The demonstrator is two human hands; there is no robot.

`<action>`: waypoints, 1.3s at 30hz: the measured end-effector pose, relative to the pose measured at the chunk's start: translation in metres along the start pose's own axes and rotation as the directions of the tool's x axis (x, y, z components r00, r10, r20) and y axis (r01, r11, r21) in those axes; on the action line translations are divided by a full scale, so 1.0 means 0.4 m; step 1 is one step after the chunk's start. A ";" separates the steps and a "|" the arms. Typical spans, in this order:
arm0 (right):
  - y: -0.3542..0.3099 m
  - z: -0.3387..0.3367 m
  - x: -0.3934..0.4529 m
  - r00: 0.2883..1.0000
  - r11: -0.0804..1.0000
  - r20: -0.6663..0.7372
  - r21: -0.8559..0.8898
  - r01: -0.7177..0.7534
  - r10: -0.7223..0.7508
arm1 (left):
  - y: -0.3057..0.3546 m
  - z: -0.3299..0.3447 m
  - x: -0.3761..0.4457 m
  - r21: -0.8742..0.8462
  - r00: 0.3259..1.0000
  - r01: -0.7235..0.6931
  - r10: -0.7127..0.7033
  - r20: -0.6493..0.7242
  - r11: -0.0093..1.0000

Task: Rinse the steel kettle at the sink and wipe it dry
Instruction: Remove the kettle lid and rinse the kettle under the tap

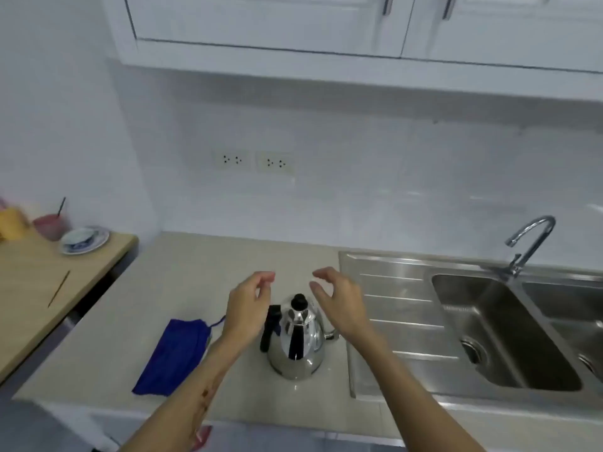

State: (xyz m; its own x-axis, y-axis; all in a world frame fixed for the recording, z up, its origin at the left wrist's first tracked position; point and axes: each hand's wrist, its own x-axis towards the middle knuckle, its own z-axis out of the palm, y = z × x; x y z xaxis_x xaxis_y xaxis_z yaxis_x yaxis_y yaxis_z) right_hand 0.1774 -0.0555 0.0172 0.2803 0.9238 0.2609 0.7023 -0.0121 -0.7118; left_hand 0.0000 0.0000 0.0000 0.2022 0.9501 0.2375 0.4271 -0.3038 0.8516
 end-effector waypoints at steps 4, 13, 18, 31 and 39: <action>0.034 0.101 -0.004 0.981 0.995 0.169 -0.049 -0.087 0.095 | -0.083 0.036 0.007 0.066 0.985 0.159 -0.162 0.051 0.985; 0.086 0.212 0.010 0.975 0.980 0.137 0.075 -0.187 0.175 | -0.227 0.095 0.086 0.130 0.924 0.231 -0.259 0.282 0.964; 0.092 0.245 0.011 0.978 0.970 0.018 0.124 -0.209 0.208 | -0.253 0.104 0.120 0.149 0.913 0.177 -0.219 0.343 0.973; 0.080 0.268 0.082 0.898 0.881 -0.201 0.363 -0.303 0.392 | -0.277 0.110 0.179 0.104 0.953 0.130 -0.153 0.261 0.986; 0.074 0.214 0.030 0.846 0.743 -0.234 0.622 -0.248 0.479 | -0.276 0.110 0.175 0.074 0.954 0.128 -0.143 0.263 0.989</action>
State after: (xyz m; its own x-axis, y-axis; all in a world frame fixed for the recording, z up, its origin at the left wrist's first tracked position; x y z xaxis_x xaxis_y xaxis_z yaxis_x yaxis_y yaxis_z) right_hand 0.1457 -0.0118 -0.0565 0.7268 0.6861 0.0328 0.0454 -0.0003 -0.9990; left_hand 0.0058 0.0968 -0.0978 0.3637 0.9313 -0.0185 0.5138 -0.1841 0.8379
